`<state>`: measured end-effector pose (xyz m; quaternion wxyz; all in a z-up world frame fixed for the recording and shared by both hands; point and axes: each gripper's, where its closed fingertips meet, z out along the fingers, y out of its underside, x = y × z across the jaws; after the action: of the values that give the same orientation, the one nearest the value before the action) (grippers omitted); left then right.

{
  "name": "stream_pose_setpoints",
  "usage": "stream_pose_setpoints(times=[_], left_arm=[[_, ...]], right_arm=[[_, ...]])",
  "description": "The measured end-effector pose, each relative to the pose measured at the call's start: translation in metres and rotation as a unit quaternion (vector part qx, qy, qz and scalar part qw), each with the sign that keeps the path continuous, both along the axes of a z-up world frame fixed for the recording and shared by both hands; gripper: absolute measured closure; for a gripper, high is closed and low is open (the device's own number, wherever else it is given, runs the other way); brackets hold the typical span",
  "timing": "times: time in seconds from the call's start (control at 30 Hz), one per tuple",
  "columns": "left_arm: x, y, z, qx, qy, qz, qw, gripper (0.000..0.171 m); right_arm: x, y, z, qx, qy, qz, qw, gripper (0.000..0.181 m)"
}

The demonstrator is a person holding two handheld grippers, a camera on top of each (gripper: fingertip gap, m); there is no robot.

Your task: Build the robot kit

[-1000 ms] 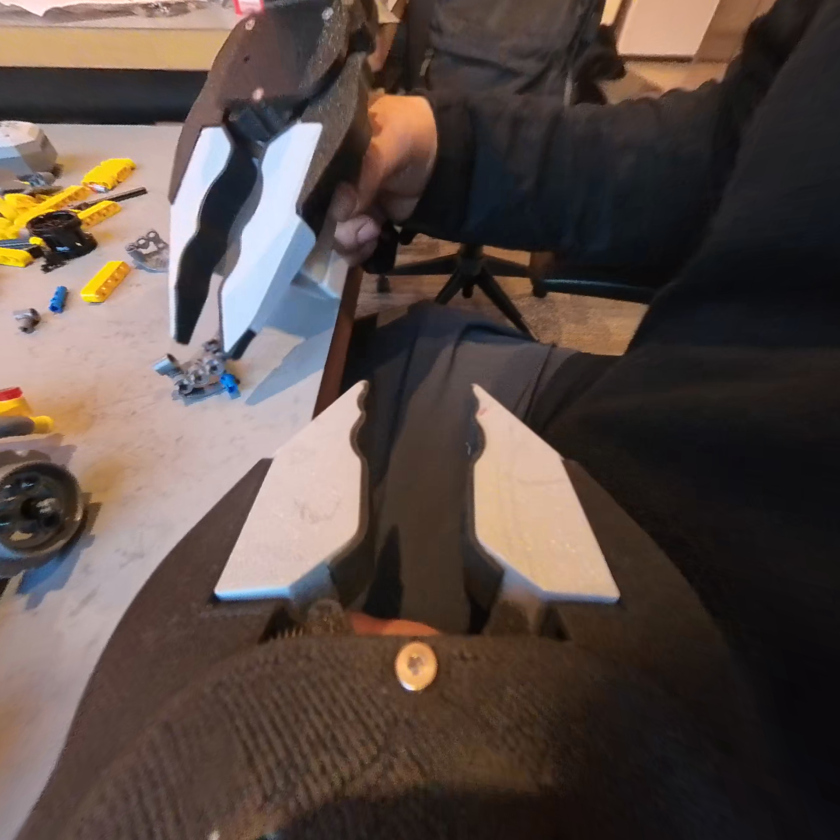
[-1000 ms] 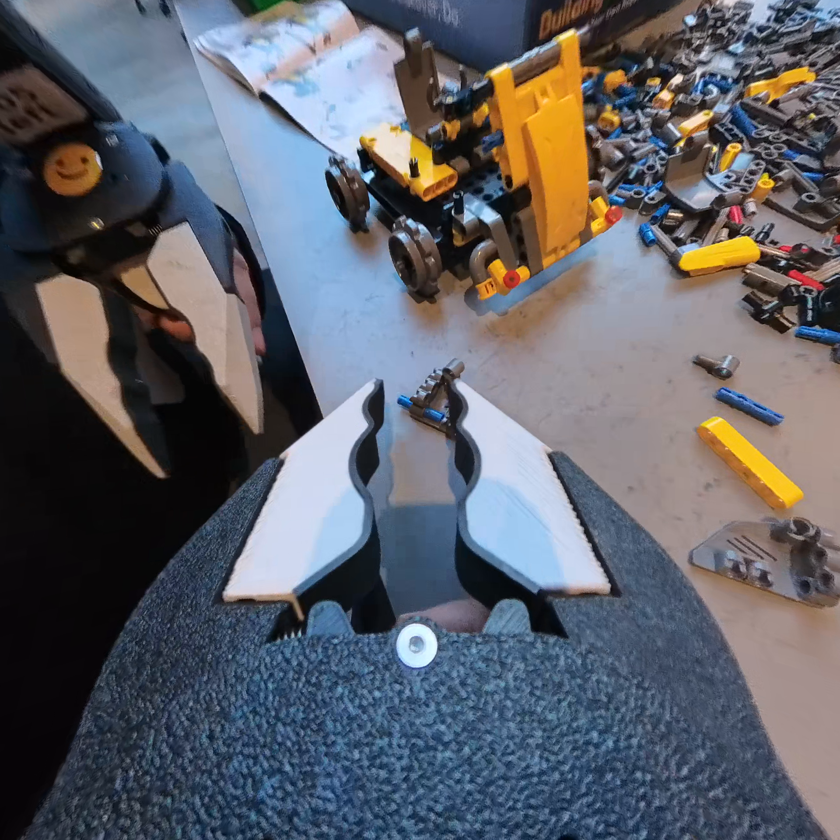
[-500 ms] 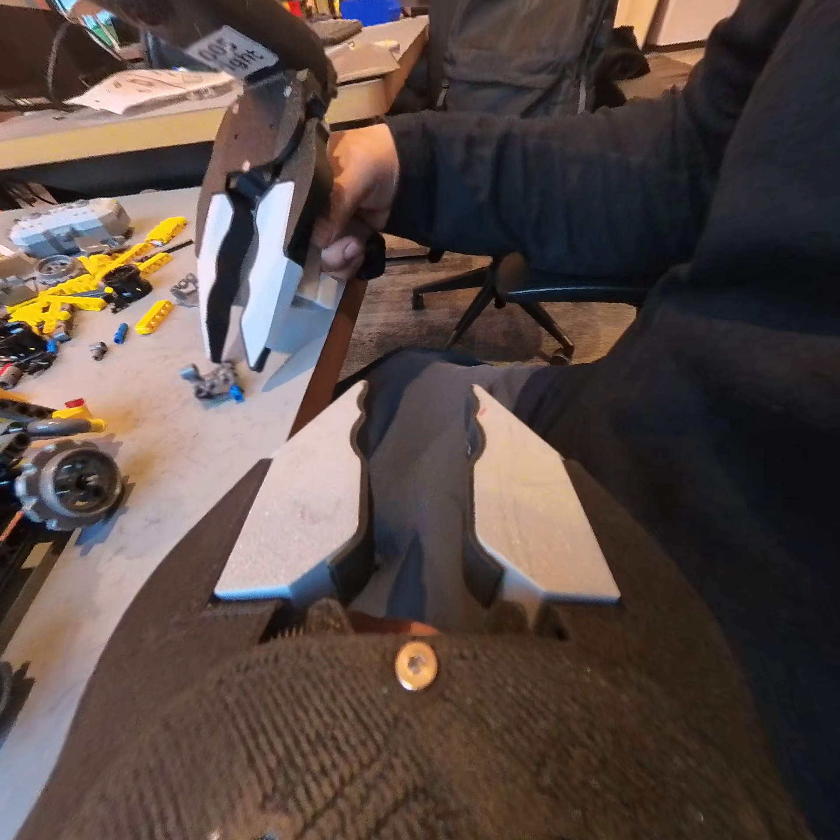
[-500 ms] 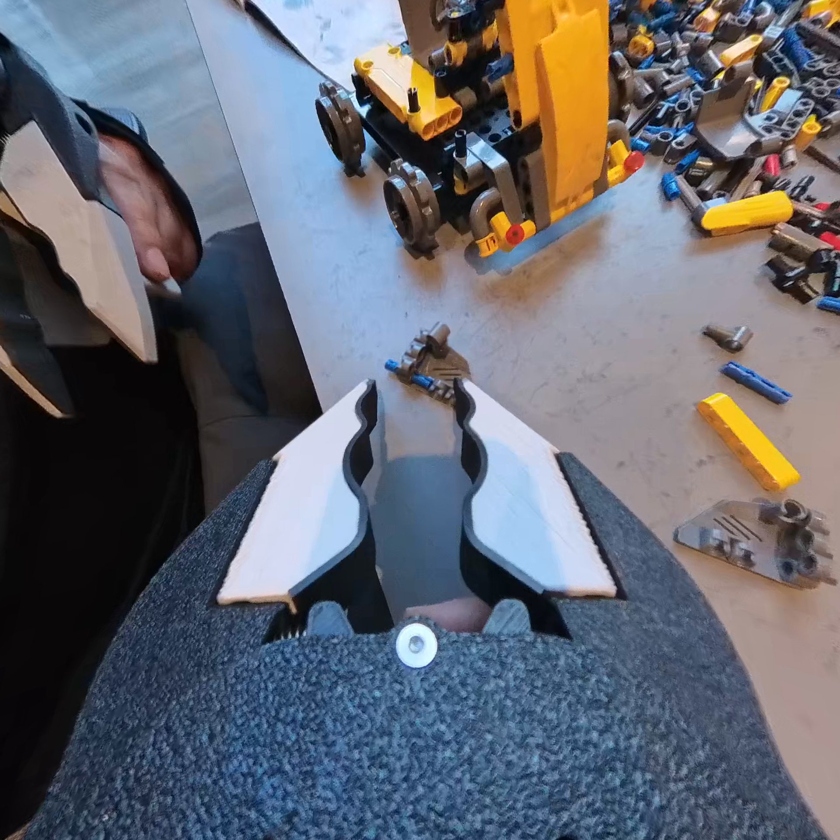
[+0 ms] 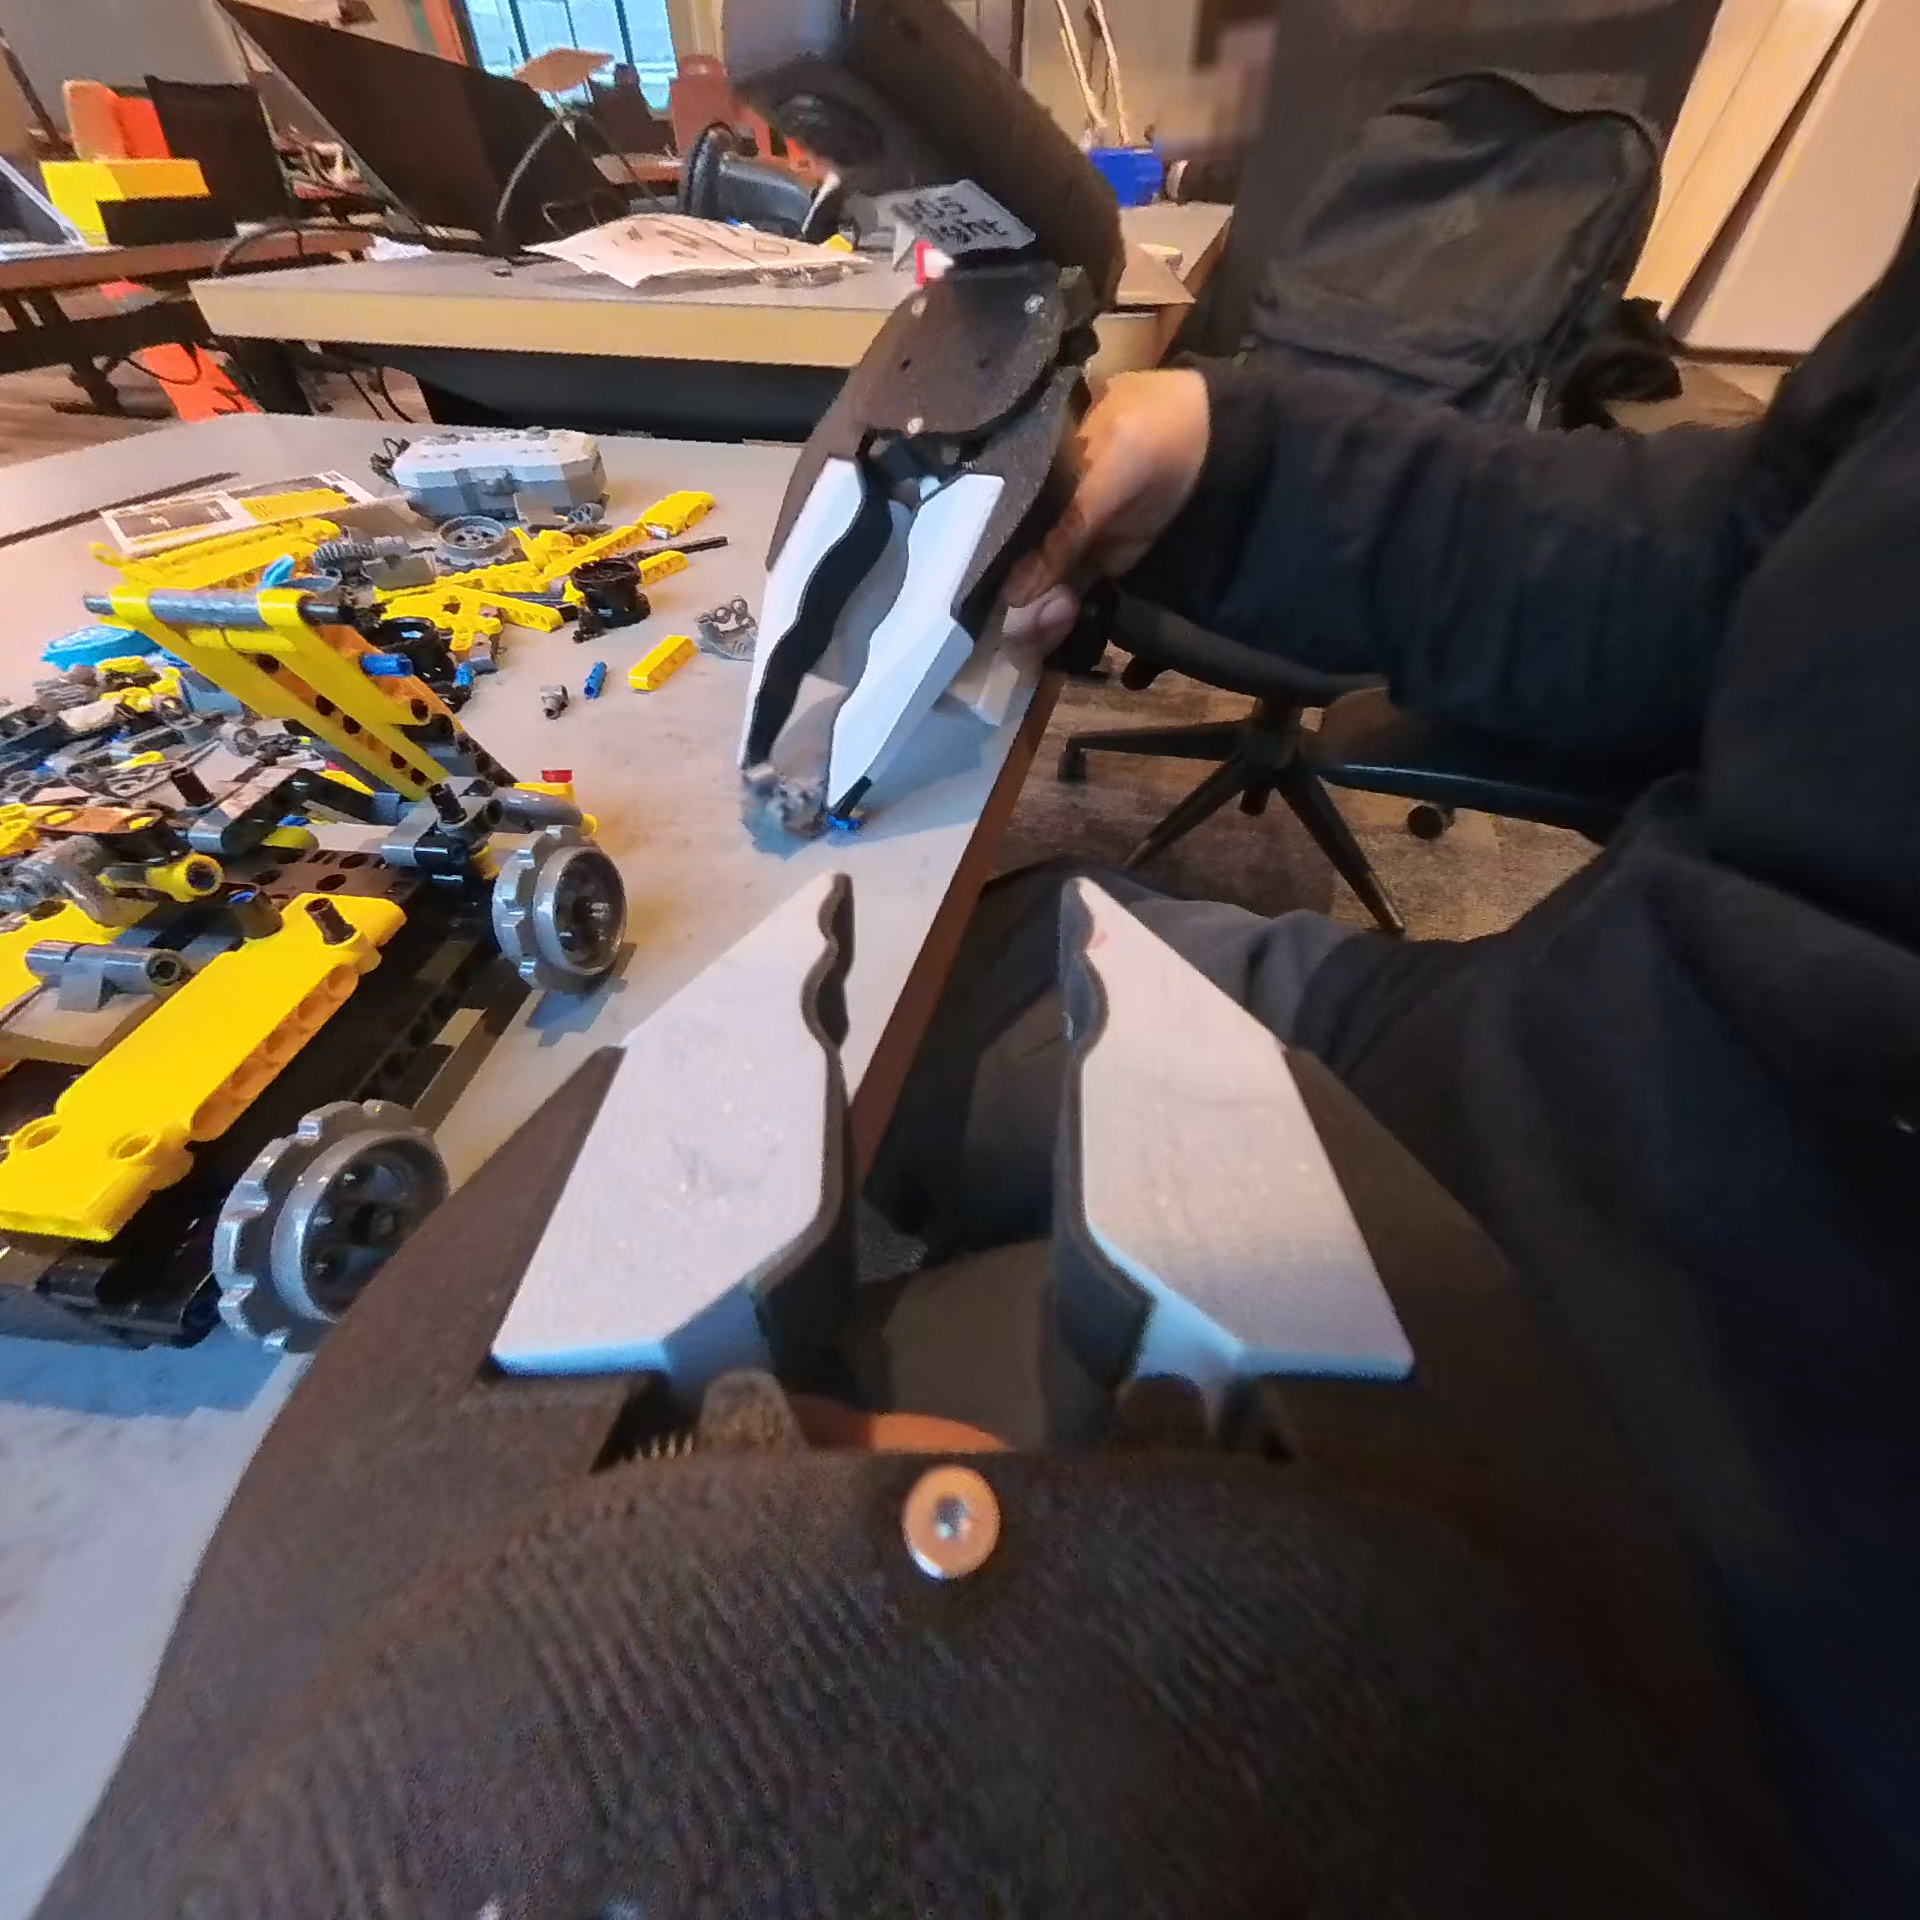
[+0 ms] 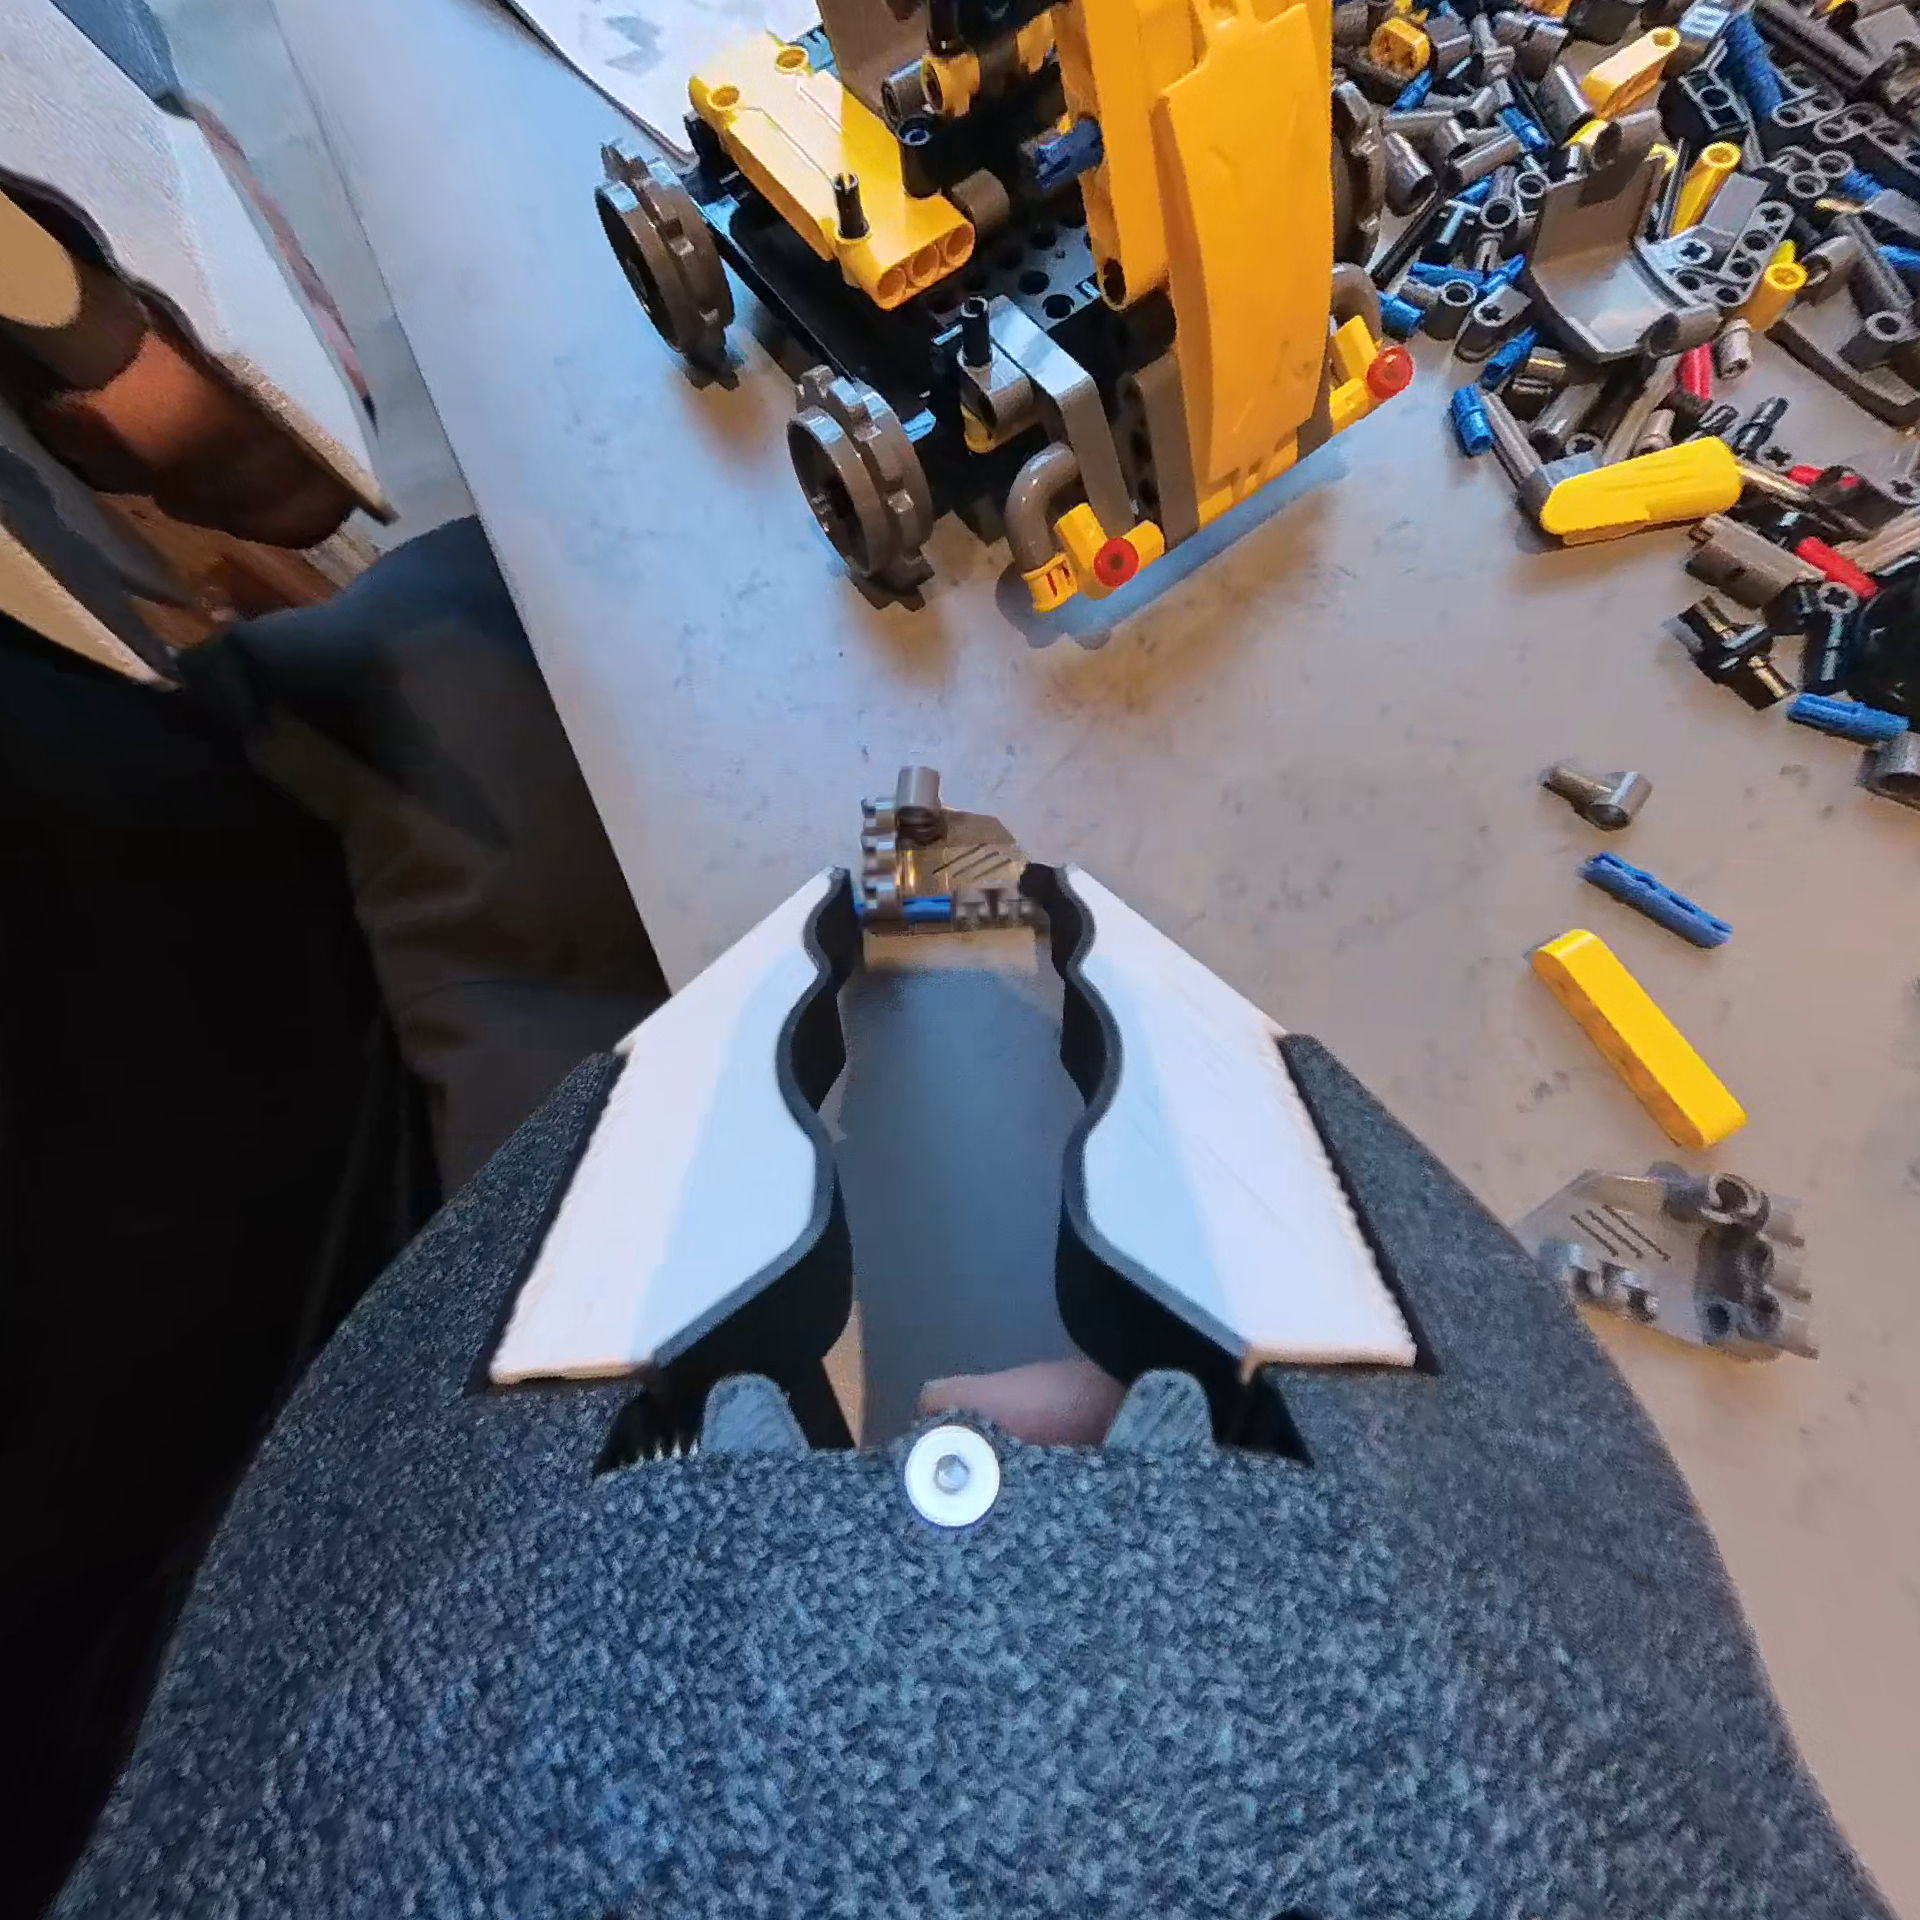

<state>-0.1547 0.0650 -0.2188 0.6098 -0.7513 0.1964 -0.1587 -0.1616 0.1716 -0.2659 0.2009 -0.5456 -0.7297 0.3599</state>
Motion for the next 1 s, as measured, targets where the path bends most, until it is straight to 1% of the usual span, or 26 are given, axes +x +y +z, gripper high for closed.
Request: stream_pose_setpoints(times=[0.1,0.23,0.33,0.67,0.87,1.0], left_arm=[[0.003,0.001,0.000,0.000,0.003,-0.008,1.000,0.134],[0.007,0.000,-0.002,-0.005,0.002,-0.019,1.000,0.134],[0.010,-0.001,0.001,-0.005,-0.011,-0.023,1.000,0.134],[0.011,-0.001,-0.002,-0.003,0.004,-0.016,1.000,0.134],[0.009,-0.003,-0.005,-0.009,0.008,-0.011,1.000,0.134],[0.009,-0.003,-0.005,-0.008,0.013,-0.010,1.000,0.134]], right_arm=[[-0.001,0.005,0.002,0.014,0.011,-0.010,1.000,0.138],[-0.001,0.012,0.003,0.000,0.011,-0.023,1.000,0.136],[0.004,0.011,-0.001,0.006,0.000,-0.016,1.000,0.136],[0.014,-0.002,-0.004,0.004,-0.010,0.007,1.000,0.140],[0.021,-0.006,0.007,0.036,-0.019,0.030,0.999,0.142],[0.020,-0.006,0.016,0.031,-0.001,0.031,0.999,0.143]])
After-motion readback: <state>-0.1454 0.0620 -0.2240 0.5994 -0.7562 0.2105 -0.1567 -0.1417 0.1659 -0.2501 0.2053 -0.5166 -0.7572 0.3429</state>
